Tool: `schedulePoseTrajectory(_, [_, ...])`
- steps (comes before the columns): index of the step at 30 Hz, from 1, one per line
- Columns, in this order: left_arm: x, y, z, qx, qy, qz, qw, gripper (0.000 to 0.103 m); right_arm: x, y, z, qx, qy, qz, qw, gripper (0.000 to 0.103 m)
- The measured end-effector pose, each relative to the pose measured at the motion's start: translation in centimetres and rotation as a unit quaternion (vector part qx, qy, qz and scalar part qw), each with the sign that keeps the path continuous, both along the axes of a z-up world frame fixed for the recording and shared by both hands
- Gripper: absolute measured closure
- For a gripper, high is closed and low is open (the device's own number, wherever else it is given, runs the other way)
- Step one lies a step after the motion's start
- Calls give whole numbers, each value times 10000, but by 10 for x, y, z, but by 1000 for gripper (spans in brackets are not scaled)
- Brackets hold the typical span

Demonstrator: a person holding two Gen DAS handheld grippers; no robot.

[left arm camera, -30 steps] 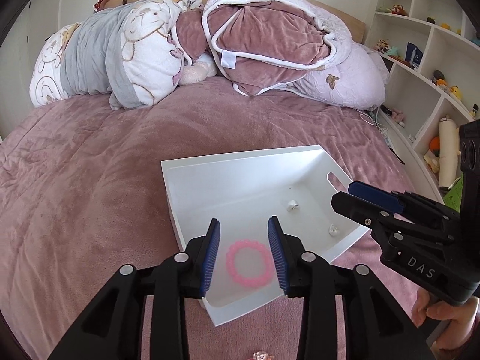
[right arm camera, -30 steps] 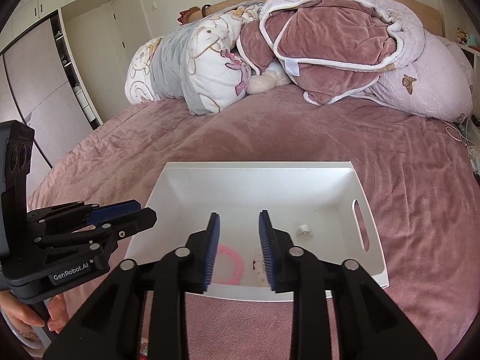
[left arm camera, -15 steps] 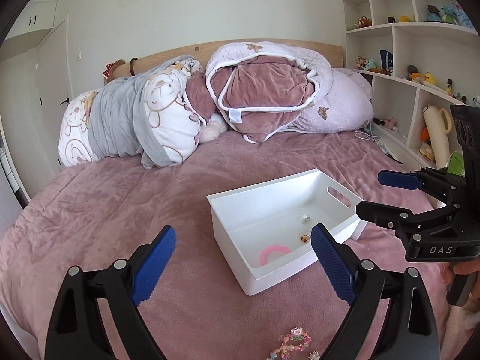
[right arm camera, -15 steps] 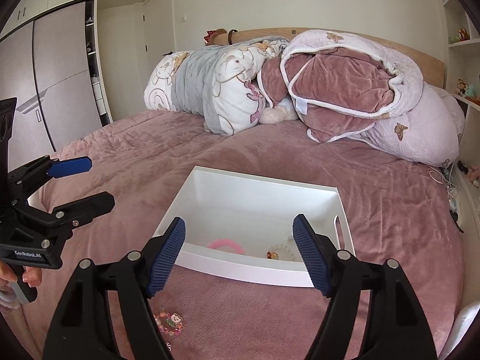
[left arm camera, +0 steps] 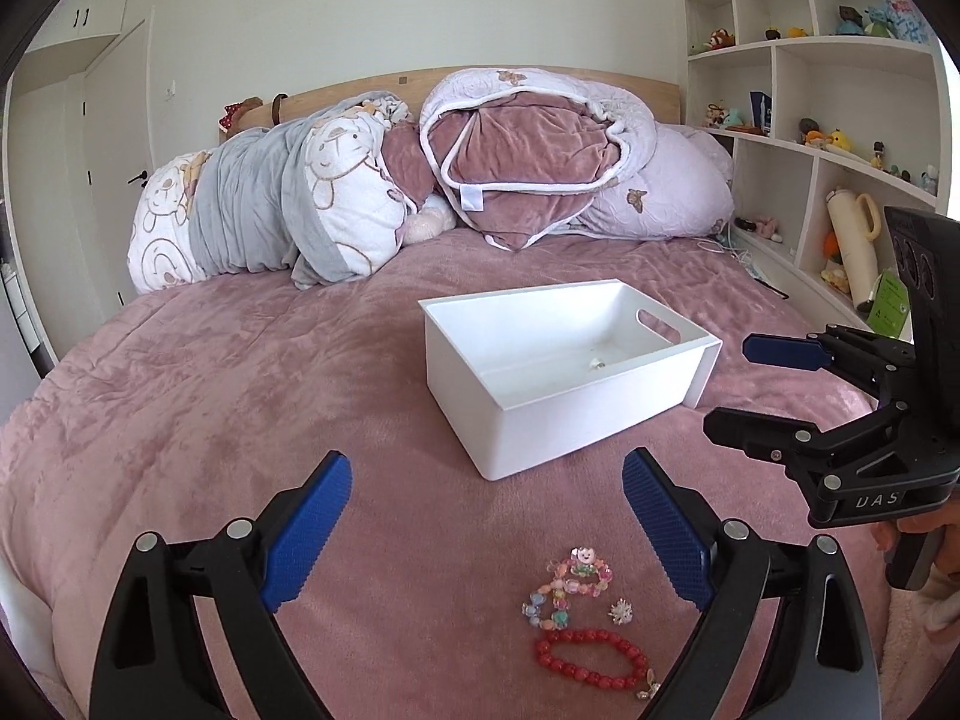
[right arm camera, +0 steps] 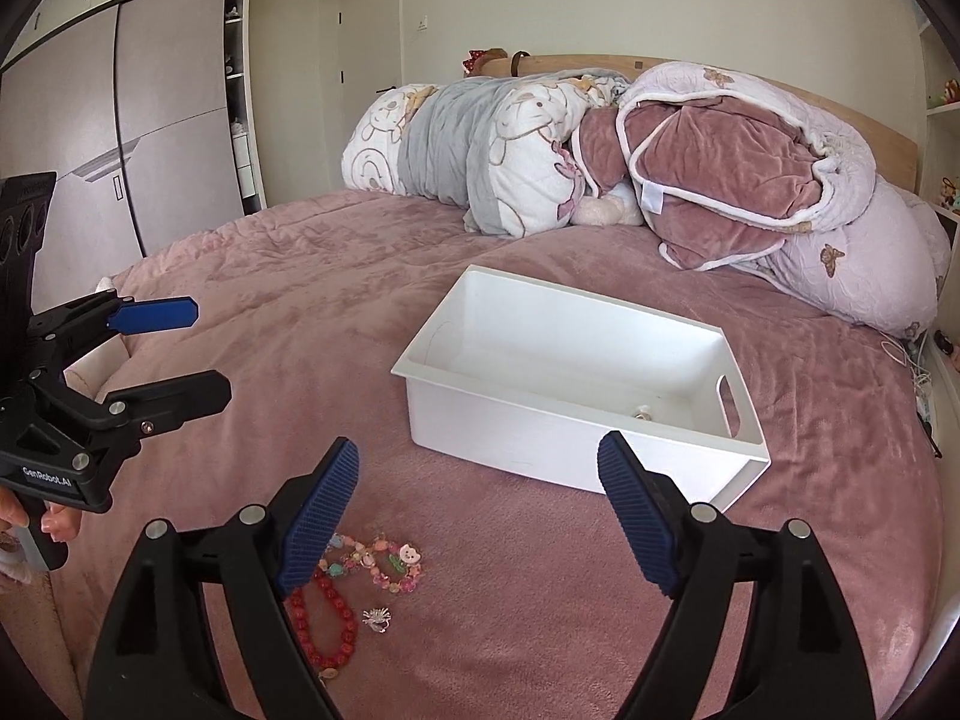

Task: Organize jewelry

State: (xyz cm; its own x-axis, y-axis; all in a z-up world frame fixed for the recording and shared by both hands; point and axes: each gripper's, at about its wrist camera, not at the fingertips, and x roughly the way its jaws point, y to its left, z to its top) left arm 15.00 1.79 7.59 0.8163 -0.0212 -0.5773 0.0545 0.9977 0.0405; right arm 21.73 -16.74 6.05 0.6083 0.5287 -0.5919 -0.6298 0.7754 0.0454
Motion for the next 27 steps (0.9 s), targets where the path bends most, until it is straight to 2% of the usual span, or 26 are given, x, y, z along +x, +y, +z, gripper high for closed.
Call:
schedulePoseTrajectory(8, [-23,-2,-45,7,134,99,9999,10,4,9,-51,-126,386,-29,9992,23])
schedulePoseTrajectory(15, [-26,9,-81,-251,462,225,9984,10,2,15,-78,-292,457,30,9985,25])
schedulePoseTrajectory(20, [-19,12,-111,-654,939,-29,9934,10,6,27,-103,-540,578,78,9968,35])
schedulePoseTrajectory(27, [-16,2,-129,-486,1164,-295,9916,10,12,42,-125,-595,794,165,9949,36])
